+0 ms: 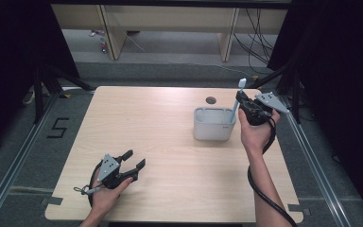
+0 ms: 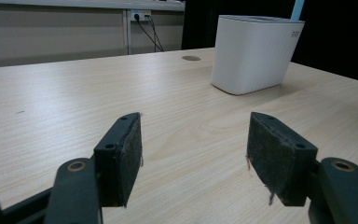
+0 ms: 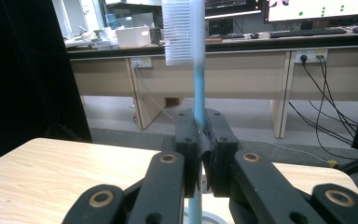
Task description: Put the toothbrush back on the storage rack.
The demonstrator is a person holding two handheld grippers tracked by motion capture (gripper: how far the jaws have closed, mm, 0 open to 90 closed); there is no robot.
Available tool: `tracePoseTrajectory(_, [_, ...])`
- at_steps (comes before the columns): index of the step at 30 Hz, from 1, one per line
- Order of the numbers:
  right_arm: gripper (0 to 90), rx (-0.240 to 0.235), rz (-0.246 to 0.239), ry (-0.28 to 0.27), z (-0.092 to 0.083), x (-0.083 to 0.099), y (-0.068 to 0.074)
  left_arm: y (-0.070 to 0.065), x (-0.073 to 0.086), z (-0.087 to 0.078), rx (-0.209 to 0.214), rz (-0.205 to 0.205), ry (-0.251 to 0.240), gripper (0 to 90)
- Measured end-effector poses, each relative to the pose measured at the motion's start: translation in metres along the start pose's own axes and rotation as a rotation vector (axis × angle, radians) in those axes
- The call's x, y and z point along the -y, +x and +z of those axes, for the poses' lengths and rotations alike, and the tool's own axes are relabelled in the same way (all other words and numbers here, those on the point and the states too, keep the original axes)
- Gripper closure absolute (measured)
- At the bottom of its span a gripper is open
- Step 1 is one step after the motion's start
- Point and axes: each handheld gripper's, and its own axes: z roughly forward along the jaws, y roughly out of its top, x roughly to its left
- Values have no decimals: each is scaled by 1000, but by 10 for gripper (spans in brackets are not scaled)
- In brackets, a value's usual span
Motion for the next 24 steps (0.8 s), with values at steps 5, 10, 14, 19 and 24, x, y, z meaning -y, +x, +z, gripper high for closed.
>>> tracePoseTrajectory(5, [856,4,3,6,2,5,-1,0,0,0,1,0,0,353])
tracePoseTrajectory(10, [856,6,-1,22,3,10,-2,2,0,2,18,13,-32,352])
tracePoseTrajectory(14, [856,8,6,27,5,15,-3,2,0,2,20,26,-30,352])
tracePoseTrajectory(19, [856,13,16,36,5,21,-4,2,0,2,20,12,-33,353])
tracePoseTrajectory(24, [855,18,28,48,6,29,-4,2,0,2,19,11,-33,352])
